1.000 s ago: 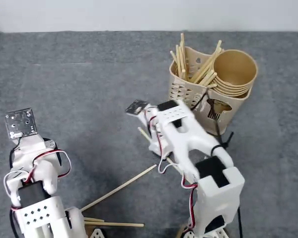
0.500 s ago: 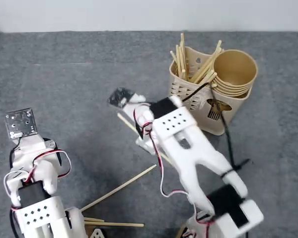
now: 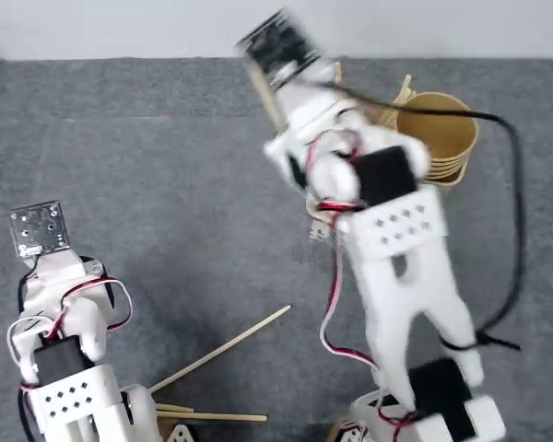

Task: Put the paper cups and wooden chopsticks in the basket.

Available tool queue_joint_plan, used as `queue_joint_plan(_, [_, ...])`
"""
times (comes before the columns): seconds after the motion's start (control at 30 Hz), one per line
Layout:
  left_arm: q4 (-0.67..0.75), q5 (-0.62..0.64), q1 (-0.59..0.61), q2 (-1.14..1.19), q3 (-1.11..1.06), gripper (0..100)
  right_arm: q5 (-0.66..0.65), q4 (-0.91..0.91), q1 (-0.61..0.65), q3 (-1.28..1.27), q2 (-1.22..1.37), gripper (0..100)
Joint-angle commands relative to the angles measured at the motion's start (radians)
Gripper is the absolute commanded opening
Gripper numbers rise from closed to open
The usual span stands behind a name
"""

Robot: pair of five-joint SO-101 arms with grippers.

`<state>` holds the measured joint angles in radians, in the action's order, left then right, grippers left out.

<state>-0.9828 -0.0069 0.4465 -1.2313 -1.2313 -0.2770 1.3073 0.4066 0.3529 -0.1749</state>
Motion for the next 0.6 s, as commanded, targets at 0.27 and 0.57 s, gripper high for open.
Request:
queue_joint_plan(0.27, [0.025,-0.009,0.002,-0.020,0.008,2,0.169,-0.492,-0.189,-0.021,-0.140,0.8])
queue_joint_plan(0.57, [0.025,-0.009,0.002,-0.020,0.007,2,0.183,-0.895,-0.285,-0.497,-0.148,0.8])
